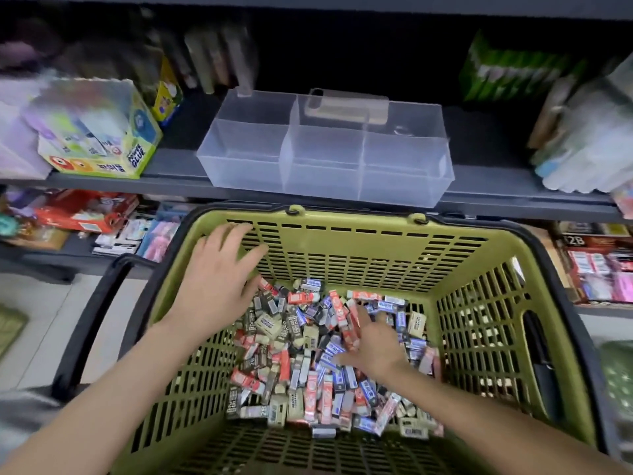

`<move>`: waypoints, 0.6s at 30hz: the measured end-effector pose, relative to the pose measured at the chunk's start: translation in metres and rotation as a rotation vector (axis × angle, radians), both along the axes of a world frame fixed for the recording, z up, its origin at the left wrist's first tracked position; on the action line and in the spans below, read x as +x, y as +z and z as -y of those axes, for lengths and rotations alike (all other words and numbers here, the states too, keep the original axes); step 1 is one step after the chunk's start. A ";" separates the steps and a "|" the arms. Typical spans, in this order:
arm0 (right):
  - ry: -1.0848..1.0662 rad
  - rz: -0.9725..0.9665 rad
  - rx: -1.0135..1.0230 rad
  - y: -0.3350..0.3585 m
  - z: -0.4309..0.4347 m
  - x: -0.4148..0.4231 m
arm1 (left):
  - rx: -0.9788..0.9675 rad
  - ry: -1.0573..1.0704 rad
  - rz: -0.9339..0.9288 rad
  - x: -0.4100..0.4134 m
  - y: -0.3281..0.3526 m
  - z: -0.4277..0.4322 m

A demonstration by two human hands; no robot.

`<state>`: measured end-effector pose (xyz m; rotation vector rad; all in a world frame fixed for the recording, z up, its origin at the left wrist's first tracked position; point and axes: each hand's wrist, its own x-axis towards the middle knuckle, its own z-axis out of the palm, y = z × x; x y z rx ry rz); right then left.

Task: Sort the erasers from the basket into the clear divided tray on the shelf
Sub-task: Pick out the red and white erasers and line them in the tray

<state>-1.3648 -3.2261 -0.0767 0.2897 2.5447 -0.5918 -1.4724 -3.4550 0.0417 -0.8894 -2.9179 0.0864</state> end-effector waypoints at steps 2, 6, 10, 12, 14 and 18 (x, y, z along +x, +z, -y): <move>0.026 -0.023 -0.042 -0.004 0.001 0.001 | 0.003 -0.007 -0.012 0.000 -0.002 0.001; 0.052 0.020 -0.197 -0.002 -0.011 -0.003 | 0.018 0.005 0.007 0.003 -0.001 -0.006; 0.004 -0.008 -0.322 0.001 -0.018 0.001 | 0.027 0.000 0.032 0.004 -0.001 -0.010; -0.058 0.004 -0.375 0.002 -0.019 0.003 | 0.040 0.006 0.015 0.006 0.001 -0.014; -0.167 0.012 -0.461 0.009 -0.021 0.003 | 0.066 -0.008 -0.005 0.009 0.002 -0.019; -0.409 0.001 -0.684 0.041 -0.022 -0.006 | 0.338 0.074 0.241 0.026 0.003 -0.038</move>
